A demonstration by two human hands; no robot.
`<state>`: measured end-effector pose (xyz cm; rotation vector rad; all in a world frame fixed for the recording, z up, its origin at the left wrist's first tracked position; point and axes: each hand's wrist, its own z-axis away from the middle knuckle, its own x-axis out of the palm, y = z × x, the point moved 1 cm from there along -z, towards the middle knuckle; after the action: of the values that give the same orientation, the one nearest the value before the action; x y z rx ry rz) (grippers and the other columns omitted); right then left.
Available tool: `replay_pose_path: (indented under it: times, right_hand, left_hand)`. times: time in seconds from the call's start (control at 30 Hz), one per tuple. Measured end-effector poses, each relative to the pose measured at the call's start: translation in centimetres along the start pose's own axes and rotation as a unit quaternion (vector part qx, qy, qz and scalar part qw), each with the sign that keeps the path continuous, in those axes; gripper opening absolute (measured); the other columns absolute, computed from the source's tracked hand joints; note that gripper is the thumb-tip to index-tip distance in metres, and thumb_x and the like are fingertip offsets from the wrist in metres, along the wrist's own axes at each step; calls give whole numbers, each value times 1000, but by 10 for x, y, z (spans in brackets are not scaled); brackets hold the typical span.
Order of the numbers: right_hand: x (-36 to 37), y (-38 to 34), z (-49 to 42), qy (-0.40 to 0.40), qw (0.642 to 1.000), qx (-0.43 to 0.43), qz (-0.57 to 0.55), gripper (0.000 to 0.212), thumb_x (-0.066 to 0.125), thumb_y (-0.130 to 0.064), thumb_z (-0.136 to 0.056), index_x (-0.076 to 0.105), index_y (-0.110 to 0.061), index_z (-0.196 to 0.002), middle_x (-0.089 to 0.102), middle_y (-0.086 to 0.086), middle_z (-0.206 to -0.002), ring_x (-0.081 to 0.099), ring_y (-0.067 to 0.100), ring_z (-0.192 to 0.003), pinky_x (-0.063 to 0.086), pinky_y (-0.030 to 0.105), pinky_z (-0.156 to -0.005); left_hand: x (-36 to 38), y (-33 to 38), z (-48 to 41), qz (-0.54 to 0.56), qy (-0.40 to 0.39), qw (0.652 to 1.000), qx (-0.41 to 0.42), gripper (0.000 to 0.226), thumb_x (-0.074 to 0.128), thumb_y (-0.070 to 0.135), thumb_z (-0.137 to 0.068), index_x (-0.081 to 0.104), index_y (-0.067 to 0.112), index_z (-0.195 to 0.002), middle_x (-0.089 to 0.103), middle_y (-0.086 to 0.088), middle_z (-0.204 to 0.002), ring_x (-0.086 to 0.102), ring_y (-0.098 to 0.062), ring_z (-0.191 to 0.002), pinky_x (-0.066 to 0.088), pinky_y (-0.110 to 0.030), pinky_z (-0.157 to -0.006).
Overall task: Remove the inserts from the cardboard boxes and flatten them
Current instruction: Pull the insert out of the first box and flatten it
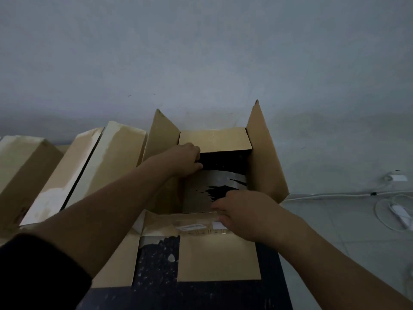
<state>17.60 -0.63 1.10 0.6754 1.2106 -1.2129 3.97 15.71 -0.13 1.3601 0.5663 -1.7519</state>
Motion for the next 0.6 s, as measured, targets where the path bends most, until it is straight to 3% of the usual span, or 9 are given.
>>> replay_pose_path:
  times: [0.07, 0.13, 0.2, 0.27, 0.33, 0.47, 0.6]
  right_hand:
    - [5, 0, -1, 17, 1000, -4, -4, 36, 33, -39, -100, 48, -34, -133, 55, 0, -121, 55, 18, -105, 51, 36, -82]
    - [8, 1, -3, 38, 999, -9, -6, 36, 33, -38, -101, 49, -35, -132, 55, -1, -119, 56, 18, -103, 49, 32, -76]
    - [9, 3, -6, 42, 999, -18, -1, 34, 34, -33, -101, 49, -36, -132, 55, -2, -118, 55, 16, -104, 41, 26, -66]
    - [10, 4, -8, 38, 999, -17, 12, 32, 40, -27, -100, 52, -35, -129, 55, -3, -115, 55, 15, -103, 30, 22, -54]
    - [11, 6, -8, 49, 999, -13, 19, 30, 44, -24, -98, 55, -34, -125, 56, -4, -112, 55, 15, -101, 29, 24, -55]
    - [7, 12, -5, 82, 996, 13, 22, 25, 45, -25, -97, 60, -33, -114, 58, -5, -105, 54, 16, -96, 39, 29, -66]
    - [-10, 22, 3, 90, 993, 58, 39, 21, 43, -31, -98, 58, -35, -112, 58, -8, -109, 47, 18, -103, 33, 34, -79]
  left_hand:
    - [9, -7, -28, -14, -2, 1000, -10, 46, 55, 37, -93, 42, 12, -129, 42, -13, -136, 46, -32, -117, 42, -43, -98]
    - [18, -9, -47, -30, -9, 999, -31, 66, 59, 34, -91, 25, 16, -145, 23, -12, -154, 32, -37, -134, 35, -50, -107]
    - [26, -8, -61, -58, -14, 997, -52, 80, 59, 30, -92, 6, 21, -152, 2, -7, -161, 11, -39, -144, 25, -54, -113]
    - [30, -9, -70, -69, -8, 995, -69, 80, 54, 24, -95, -2, 24, -152, -5, -7, -161, 3, -40, -145, 19, -55, -114]
    - [32, -11, -76, -71, 5, 994, -80, 72, 48, 19, -97, 2, 23, -152, 2, -10, -160, 7, -41, -144, 22, -56, -111]
    - [24, -17, -81, -86, 42, 993, -70, 57, 41, 11, -95, 20, 19, -148, 31, -14, -149, 39, -37, -128, 41, -50, -96]
    - [-1, -22, -81, -58, 86, 993, -60, 50, 37, 2, -92, 38, 18, -139, 53, -15, -129, 54, -34, -111, 51, -45, -81]
